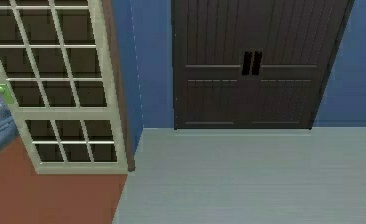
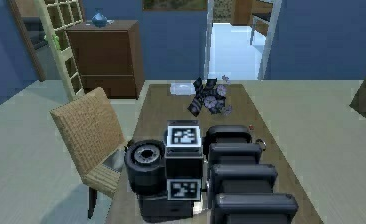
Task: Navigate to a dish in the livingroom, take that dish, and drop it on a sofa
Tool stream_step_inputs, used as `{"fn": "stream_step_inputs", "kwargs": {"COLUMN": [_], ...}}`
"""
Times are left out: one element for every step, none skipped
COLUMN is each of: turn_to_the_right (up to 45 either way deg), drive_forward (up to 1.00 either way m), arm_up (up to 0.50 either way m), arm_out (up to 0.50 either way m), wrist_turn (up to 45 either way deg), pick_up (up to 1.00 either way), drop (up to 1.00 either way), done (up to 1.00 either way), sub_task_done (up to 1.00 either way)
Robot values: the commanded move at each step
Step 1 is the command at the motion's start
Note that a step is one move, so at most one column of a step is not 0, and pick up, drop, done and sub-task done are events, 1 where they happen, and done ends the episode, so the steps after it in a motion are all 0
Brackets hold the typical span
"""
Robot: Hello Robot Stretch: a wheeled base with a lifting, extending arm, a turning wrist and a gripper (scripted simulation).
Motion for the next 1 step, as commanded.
{"fn": "stream_step_inputs", "kwargs": {"turn_to_the_right": [0.0], "drive_forward": [0.0], "arm_up": [-0.24], "arm_out": [0.0], "wrist_turn": [0.0], "pick_up": [0.0], "drop": [0.0], "done": [0.0], "sub_task_done": [0.0]}}
